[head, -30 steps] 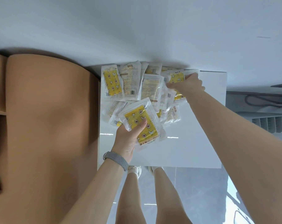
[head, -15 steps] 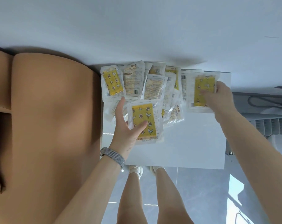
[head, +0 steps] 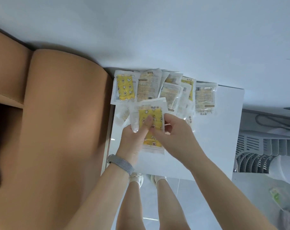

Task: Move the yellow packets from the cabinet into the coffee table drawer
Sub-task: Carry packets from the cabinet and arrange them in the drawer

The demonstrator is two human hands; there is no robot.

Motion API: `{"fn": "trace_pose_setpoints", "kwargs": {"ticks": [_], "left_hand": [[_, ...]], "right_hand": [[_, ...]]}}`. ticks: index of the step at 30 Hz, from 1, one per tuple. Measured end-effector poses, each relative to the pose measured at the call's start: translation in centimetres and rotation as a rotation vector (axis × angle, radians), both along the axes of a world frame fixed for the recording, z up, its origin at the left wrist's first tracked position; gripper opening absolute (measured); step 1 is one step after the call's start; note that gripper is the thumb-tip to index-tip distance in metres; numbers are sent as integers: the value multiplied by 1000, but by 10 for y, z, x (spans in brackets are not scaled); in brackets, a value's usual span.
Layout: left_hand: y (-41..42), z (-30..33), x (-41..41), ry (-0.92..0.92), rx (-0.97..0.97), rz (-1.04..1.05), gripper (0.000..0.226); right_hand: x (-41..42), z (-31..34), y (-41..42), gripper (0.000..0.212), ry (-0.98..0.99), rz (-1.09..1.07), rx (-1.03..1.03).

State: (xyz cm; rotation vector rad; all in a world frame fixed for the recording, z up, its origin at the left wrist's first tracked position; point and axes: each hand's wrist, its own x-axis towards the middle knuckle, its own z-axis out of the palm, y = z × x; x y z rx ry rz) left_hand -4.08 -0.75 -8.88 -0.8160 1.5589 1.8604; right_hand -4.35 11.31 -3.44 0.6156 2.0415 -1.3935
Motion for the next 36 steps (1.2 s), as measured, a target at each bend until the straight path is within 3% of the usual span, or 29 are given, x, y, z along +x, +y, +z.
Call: {"fn": "trace_pose_setpoints", "kwargs": {"ticks": [2,4,9,13,15,18,21,25,29,33,36], "left_hand": [[-16,-3,0,14,-81,39,51],[-35,-1,0,19,-129,105,55],[-85,3,-1,-22,-167,320,30],[-114,5,-1,7,-184,384,14],[-124,6,0,20,-192,388,10],[-134,6,1,33,-193,405,10],[-138,8,-3,52,-173,403,15],[-140,9,-8,61,-140,405,13],[-139,12,-11,67,-120,406,10],[-137,13,-12,67,-114,376,24],[-136,9,-13,51,-120,369,13]], "right_hand": [[-13,0,-10,42,-29,130,34],[-30,2,-18,37,-24,170,73],[-90,-45,-55,48,70,-108,167],[-124,-107,-103,69,-43,-14,467],[-129,-130,-121,78,2,48,645],[-132,-153,-135,93,23,162,947],[-135,-163,-141,95,11,202,1065],[-140,-164,-142,76,34,166,1061],[-143,-152,-138,69,7,136,864],[-137,-132,-131,80,18,97,614],[-128,-118,-119,86,32,44,511]]}}
